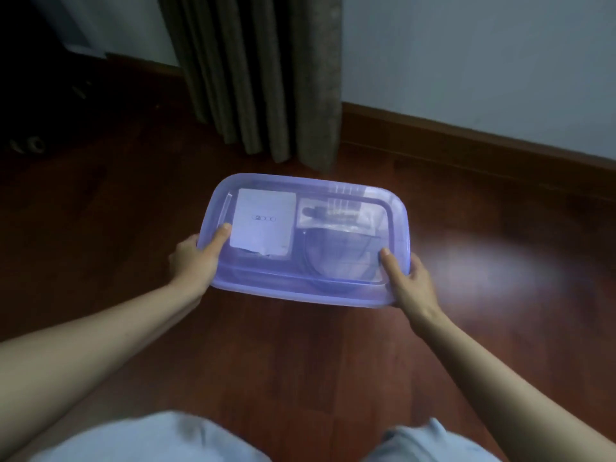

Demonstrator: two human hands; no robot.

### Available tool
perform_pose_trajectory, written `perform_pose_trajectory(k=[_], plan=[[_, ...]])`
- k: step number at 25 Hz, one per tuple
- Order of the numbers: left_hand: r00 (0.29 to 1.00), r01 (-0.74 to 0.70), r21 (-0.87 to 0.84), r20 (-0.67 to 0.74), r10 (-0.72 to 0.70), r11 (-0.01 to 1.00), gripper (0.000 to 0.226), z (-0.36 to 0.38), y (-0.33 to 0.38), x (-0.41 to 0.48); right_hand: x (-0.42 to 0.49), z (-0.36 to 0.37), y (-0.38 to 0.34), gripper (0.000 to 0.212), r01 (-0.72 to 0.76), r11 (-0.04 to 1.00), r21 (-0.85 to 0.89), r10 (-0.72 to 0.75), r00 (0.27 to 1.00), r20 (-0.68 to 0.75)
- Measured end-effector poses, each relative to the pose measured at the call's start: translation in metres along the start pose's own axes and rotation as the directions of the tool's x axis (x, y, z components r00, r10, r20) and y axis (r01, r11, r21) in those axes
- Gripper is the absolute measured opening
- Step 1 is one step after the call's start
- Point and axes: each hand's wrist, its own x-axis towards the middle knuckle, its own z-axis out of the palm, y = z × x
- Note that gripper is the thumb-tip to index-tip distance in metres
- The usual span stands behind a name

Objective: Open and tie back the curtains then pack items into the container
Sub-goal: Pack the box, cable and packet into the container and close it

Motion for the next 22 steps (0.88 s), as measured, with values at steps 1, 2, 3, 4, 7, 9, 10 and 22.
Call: perform_pose_trajectory(k=[1, 2, 3, 4, 7, 9, 10, 22], plan=[[1.0, 0.016, 0.004, -0.018, -0.016, 1.0, 0.05, -0.018, 0.002, 0.008, -0.002, 0.014, -0.019, 0.06, 0.008, 1.0, -0.008, -0.008, 1.0, 0.022], [0.999, 0.027, -0.011, -0.028, -0.027, 1.0, 0.048, -0.037, 0.003, 0.017, -0.005, 0.026, -0.039, 0.059, 0.01, 1.0, -0.016, -0.009, 0.999, 0.04], [0.998, 0.044, -0.029, -0.033, -0.045, 0.999, 0.046, -0.057, 0.004, 0.026, -0.009, 0.038, -0.06, 0.058, 0.011, 1.0, -0.028, -0.01, 0.998, 0.062], [0.997, 0.07, -0.041, -0.031, -0.071, 0.997, 0.046, -0.075, 0.006, 0.032, -0.011, 0.05, -0.078, 0.053, 0.011, 0.999, -0.045, -0.007, 0.996, 0.089], [0.993, 0.103, -0.065, -0.046, -0.107, 0.992, 0.045, -0.134, 0.009, 0.046, -0.02, 0.083, -0.135, 0.04, 0.01, 0.997, -0.075, 0.002, 0.986, 0.165], [0.989, 0.123, -0.12, -0.07, -0.132, 0.985, 0.046, -0.169, 0.01, 0.059, -0.024, 0.108, -0.169, 0.043, 0.028, 0.994, -0.102, -0.006, 0.978, 0.207], [0.983, 0.147, -0.14, -0.085, -0.16, 0.979, 0.047, -0.185, 0.009, 0.066, -0.026, 0.122, -0.181, 0.043, 0.04, 0.992, -0.119, -0.013, 0.975, 0.222], [0.83, 0.479, -0.739, 0.206, -0.519, 0.473, 0.08, -0.197, -0.015, 0.125, 0.028, 0.288, -0.238, 0.057, 0.136, 0.962, -0.237, -0.065, 0.957, 0.284]])
